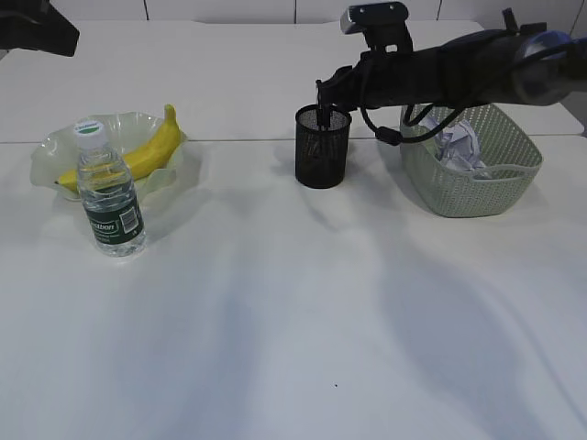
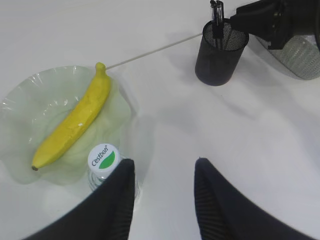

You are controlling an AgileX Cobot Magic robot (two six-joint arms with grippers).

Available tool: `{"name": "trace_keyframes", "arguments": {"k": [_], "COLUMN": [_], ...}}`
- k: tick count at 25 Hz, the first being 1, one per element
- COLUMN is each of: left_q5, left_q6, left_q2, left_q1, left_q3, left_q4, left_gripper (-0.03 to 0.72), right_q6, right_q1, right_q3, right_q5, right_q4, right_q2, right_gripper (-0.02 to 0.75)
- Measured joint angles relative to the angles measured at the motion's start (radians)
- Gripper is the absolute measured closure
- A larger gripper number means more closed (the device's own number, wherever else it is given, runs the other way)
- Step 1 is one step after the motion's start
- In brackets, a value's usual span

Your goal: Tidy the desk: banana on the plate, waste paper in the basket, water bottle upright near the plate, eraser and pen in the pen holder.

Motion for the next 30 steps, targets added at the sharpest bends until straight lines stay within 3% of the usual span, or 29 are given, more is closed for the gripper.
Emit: {"name": "trace_keyframes", "arguments": {"k": [2,5,11,14,30], "left_q5": [0.0,0.0,-0.002,-0.002,0.004], "left_q6": [0.0,0.0,0.0,0.0,-0.076], "left_q2": [0.0,0.0,0.0,0.0,0.0], "left_q1": [0.0,0.0,0.0,0.0,0.0], "left_q3": [0.0,0.0,0.0,0.0,0.0], "left_q4": [0.0,0.002,0.002,0.002,0.0], "left_gripper": [0.399,0.399,0.4,0.4,0.4], "right_q6": [0.061,0.231,0.774,1.022,1.413], "right_q1": [0.0,0.0,0.0,0.0,0.0], "right_q3": [0.0,0.0,0.0,0.0,0.0], "right_q5": [0.009,0.052,0.252,0.378,0.734], "right_q4": [-0.059,-0.242,-0.813,-1.019,-1.259], "right_q2": [-0.025,-0.058,-0.132,-0.182,-0.319], "right_gripper": [0.524,0.521,0.52,0.52,0.519]}}
